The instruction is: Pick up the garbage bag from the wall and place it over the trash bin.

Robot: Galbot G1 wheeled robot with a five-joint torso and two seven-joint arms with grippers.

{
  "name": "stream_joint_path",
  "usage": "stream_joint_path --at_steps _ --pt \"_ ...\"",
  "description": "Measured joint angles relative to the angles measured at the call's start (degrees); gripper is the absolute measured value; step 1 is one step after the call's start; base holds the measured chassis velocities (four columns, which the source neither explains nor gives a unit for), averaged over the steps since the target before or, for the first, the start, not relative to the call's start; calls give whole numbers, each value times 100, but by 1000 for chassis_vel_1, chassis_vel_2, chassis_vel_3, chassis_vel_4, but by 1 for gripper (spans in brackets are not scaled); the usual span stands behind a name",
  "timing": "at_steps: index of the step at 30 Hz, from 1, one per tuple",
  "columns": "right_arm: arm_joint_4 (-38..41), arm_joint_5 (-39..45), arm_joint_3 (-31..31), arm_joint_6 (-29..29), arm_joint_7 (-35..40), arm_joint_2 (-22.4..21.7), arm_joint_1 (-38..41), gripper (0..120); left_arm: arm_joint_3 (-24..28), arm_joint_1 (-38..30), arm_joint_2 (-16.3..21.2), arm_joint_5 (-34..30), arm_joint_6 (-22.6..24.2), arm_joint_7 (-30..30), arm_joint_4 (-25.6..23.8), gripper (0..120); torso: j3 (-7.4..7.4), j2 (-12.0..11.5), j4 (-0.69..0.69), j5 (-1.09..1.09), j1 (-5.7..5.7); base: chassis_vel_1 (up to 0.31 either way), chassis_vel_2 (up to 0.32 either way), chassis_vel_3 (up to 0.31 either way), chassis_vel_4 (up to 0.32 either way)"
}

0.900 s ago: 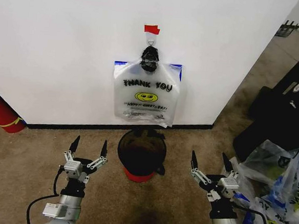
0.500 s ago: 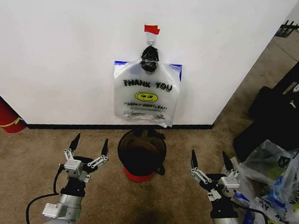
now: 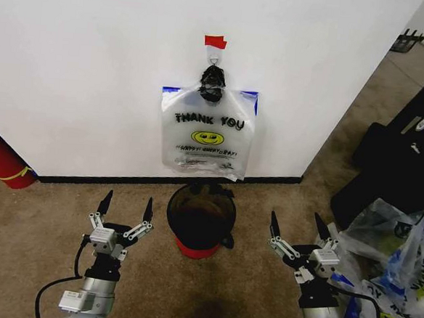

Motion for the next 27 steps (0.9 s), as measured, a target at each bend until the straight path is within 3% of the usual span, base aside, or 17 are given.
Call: stream_joint_path --at_steps 27 --pt "-50 -41 -21 -32 11 -42 91 100 -10 -108 14 -23 38 -28 93 100 0 0 0 0 0 0 0 0 0"
